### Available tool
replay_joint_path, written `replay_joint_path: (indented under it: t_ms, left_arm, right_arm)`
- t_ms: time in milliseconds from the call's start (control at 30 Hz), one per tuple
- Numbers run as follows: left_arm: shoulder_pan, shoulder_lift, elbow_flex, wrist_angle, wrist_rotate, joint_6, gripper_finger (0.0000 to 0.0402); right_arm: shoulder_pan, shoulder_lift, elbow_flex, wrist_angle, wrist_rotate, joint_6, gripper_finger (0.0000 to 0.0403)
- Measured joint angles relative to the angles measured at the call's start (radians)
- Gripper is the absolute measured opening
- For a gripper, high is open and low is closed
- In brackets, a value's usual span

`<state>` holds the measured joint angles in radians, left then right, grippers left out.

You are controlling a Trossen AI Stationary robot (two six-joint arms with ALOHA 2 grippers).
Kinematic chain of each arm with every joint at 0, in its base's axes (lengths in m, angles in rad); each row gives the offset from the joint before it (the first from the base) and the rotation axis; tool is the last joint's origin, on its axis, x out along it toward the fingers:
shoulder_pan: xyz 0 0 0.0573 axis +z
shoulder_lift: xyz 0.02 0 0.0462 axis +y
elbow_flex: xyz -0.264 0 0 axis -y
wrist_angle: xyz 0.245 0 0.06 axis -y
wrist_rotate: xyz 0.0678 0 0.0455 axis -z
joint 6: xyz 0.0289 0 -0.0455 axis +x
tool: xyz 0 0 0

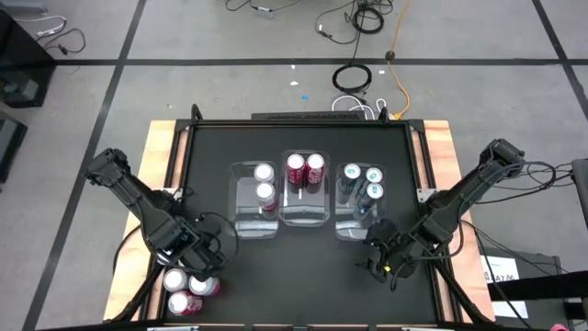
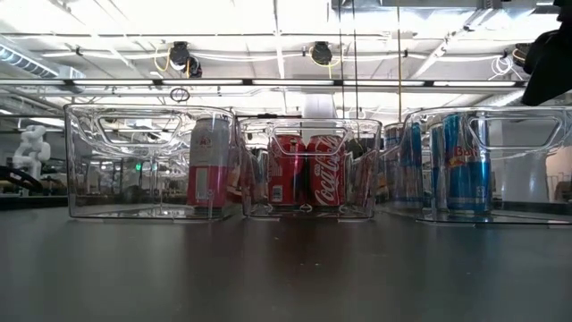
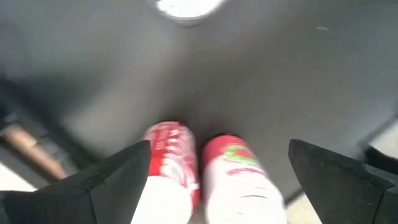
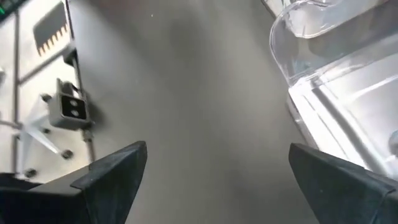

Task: Sort soda cans
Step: Put the right white orange soda can into the middle left transparent bin

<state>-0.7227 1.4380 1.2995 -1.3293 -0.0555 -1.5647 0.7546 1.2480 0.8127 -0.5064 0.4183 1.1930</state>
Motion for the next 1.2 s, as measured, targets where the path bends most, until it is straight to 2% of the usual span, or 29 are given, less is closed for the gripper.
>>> replay_joint_path:
  t_ms: [267,433,600,800,1200]
  left_arm:
    - [-0.028,0.0,0.0,0.183,0.035,0.139,0.0386]
    - [-0.083,0.024,0.0,0.187,0.078,0.161,0.0386]
    - [-0.132,0.094,0.0,0.192,0.105,0.187,0.0386]
    - [-0.151,0.165,0.0,0.187,0.137,0.219,0.0386]
    - [-0.183,0.279,-0.001,0.2,0.18,0.272,0.0385]
  right_arm:
    - [0.0,0.0,0.0,0.074,0.003,0.111,0.0384]
    - [0.0,0.0,0.0,0.133,0.006,0.139,0.0384]
    - [0.0,0.0,0.0,0.194,0.06,0.139,0.0384]
    - [0.0,0.0,0.0,0.238,0.109,0.135,0.0384]
    - [0.0,0.0,0.0,0.256,0.111,0.182,0.0384]
